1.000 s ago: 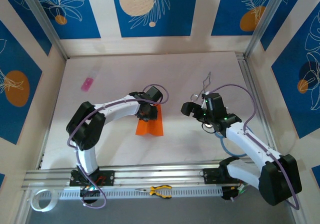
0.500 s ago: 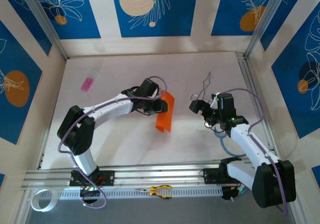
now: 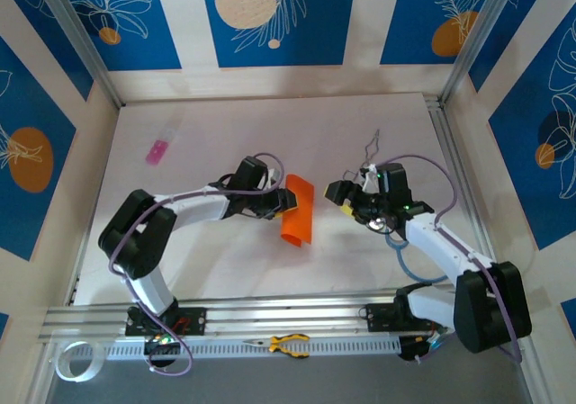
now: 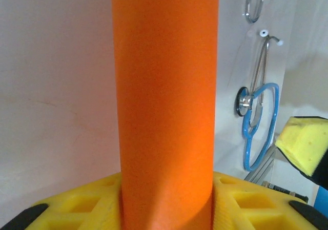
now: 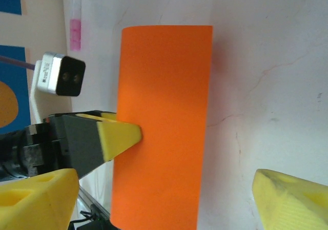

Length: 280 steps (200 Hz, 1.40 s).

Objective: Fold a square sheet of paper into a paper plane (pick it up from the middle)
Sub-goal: First fold the square sheet of paper in half at the center of the table.

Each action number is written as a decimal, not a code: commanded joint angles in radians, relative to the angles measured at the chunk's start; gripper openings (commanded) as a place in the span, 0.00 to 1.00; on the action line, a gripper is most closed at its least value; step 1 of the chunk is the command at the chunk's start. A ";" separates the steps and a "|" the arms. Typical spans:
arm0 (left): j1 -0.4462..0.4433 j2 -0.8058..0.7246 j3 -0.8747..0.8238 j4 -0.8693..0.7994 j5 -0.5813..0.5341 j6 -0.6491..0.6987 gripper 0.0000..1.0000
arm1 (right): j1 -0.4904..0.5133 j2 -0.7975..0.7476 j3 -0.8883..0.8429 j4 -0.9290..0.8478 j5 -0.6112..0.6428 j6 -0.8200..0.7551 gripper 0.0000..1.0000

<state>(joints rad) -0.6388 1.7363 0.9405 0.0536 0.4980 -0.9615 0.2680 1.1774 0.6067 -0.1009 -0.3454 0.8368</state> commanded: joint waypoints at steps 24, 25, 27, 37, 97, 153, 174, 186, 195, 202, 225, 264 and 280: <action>0.006 0.030 -0.052 0.052 -0.010 -0.009 0.43 | 0.071 0.080 0.080 0.000 0.018 0.016 0.88; 0.007 0.031 -0.052 0.051 -0.012 -0.009 0.43 | 0.073 0.082 0.083 -0.004 0.021 0.016 0.88; 0.006 0.032 -0.053 0.052 -0.014 -0.008 0.43 | 0.076 0.085 0.086 -0.011 0.027 0.013 0.88; 0.006 0.035 -0.061 0.051 -0.025 -0.005 0.43 | 0.096 0.097 0.106 -0.028 0.042 -0.003 0.88; 0.004 0.015 -0.058 -0.039 -0.124 0.040 0.54 | 0.145 0.143 0.138 -0.054 0.079 -0.016 0.83; -0.006 -0.047 -0.020 -0.191 -0.245 0.116 0.65 | 0.144 0.151 0.117 -0.016 0.065 0.002 0.79; -0.006 -0.064 -0.017 -0.221 -0.273 0.139 0.65 | 0.144 0.158 0.120 -0.015 0.056 0.006 0.79; -0.007 -0.064 -0.013 -0.236 -0.280 0.148 0.64 | 0.145 0.162 0.120 -0.011 0.053 0.007 0.79; -0.006 -0.060 -0.010 -0.246 -0.280 0.156 0.62 | 0.144 0.165 0.118 -0.010 0.048 0.009 0.79; -0.007 -0.055 -0.007 -0.254 -0.281 0.164 0.61 | 0.146 0.169 0.117 -0.005 0.045 0.011 0.79; -0.005 -0.043 -0.002 -0.257 -0.283 0.171 0.60 | 0.151 0.176 0.118 0.007 0.028 0.015 0.76; -0.006 -0.015 0.008 -0.261 -0.282 0.187 0.61 | 0.167 0.208 0.116 0.036 0.013 0.028 0.65; -0.005 0.001 0.017 -0.271 -0.280 0.206 0.61 | 0.177 0.218 0.114 0.043 0.022 0.041 0.65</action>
<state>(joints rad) -0.6434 1.7046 0.9230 -0.1818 0.2298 -0.7975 0.4271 1.3762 0.7322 -0.0799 -0.3035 0.8558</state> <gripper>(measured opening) 0.605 0.649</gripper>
